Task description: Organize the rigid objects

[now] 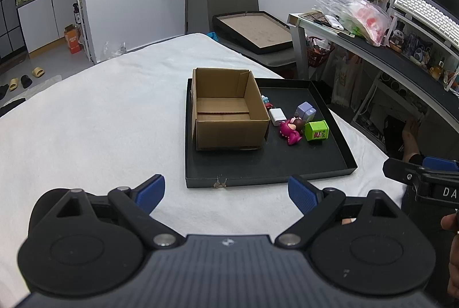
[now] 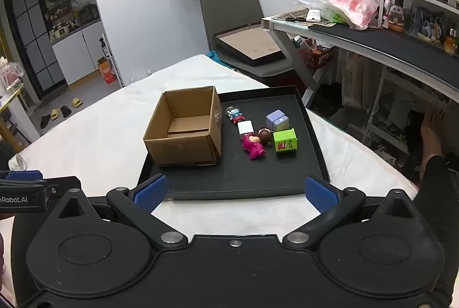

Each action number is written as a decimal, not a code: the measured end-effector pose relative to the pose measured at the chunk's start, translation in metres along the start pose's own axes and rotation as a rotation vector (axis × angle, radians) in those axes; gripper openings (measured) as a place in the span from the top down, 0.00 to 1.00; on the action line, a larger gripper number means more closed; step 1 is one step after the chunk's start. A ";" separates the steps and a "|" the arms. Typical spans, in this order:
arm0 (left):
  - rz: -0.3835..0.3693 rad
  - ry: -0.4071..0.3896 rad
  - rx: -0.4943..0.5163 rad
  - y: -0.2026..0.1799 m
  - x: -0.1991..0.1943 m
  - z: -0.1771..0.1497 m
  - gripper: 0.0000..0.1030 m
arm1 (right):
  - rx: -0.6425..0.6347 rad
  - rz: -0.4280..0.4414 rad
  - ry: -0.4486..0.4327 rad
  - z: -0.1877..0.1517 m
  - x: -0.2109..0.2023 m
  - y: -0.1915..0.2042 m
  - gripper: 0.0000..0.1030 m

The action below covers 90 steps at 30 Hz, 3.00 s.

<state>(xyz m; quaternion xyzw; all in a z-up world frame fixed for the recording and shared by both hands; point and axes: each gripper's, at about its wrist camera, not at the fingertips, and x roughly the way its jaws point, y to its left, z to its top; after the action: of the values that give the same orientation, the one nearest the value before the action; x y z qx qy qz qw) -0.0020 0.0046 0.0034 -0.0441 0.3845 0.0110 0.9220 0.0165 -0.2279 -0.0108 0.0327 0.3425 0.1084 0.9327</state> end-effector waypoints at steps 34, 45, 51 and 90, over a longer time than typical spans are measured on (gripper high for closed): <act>0.006 -0.017 0.008 -0.005 -0.006 0.001 0.11 | -0.006 -0.014 -0.015 0.001 -0.008 -0.004 0.00; 0.002 -0.017 0.009 -0.004 -0.007 0.000 0.11 | 0.000 0.019 -0.007 0.002 -0.008 -0.003 0.00; 0.004 -0.012 0.008 -0.004 -0.006 0.001 0.11 | -0.007 0.015 -0.009 0.001 -0.008 -0.002 0.00; 0.042 0.086 -0.045 0.020 0.090 0.049 0.11 | 0.034 -0.013 0.078 0.029 0.073 -0.025 0.00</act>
<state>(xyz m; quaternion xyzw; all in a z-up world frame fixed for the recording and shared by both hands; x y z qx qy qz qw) 0.0947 0.0276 -0.0273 -0.0573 0.4245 0.0370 0.9029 0.0933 -0.2354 -0.0382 0.0422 0.3804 0.0975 0.9187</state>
